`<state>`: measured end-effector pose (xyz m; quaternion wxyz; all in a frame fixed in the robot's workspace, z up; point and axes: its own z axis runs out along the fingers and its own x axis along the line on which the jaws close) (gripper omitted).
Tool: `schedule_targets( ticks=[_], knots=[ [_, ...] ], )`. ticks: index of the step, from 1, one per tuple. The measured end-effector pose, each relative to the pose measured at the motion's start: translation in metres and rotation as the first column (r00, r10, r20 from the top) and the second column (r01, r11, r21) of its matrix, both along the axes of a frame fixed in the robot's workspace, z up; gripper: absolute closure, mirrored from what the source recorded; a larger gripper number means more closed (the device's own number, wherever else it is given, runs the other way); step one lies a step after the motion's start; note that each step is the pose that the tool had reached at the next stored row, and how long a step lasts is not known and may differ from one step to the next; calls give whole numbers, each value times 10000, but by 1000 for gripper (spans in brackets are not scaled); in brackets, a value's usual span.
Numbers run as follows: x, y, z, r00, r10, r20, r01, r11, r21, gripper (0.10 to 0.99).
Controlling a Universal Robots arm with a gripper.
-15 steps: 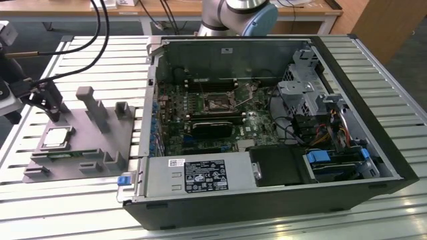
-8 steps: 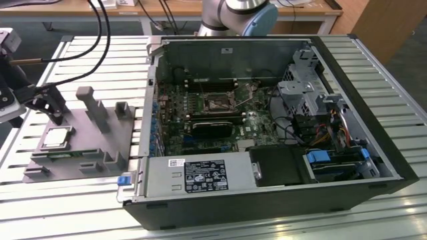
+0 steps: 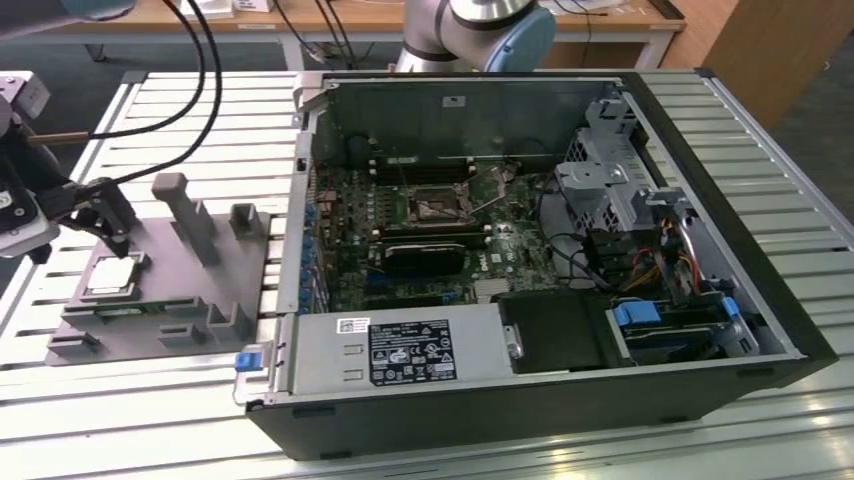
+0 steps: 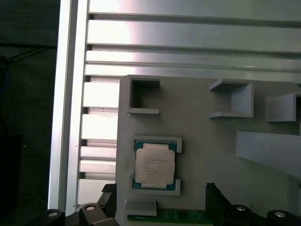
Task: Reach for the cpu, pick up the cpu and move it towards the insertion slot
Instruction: 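Pick up the cpu and move it towards the insertion slot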
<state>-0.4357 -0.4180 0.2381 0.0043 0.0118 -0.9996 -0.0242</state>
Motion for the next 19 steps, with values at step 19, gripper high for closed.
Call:
schedule_targets(
  ticks=[19],
  knots=[
    [-43, 5, -305, 10000, -80, 42, 79, 9999, 126, 251]
  ],
)
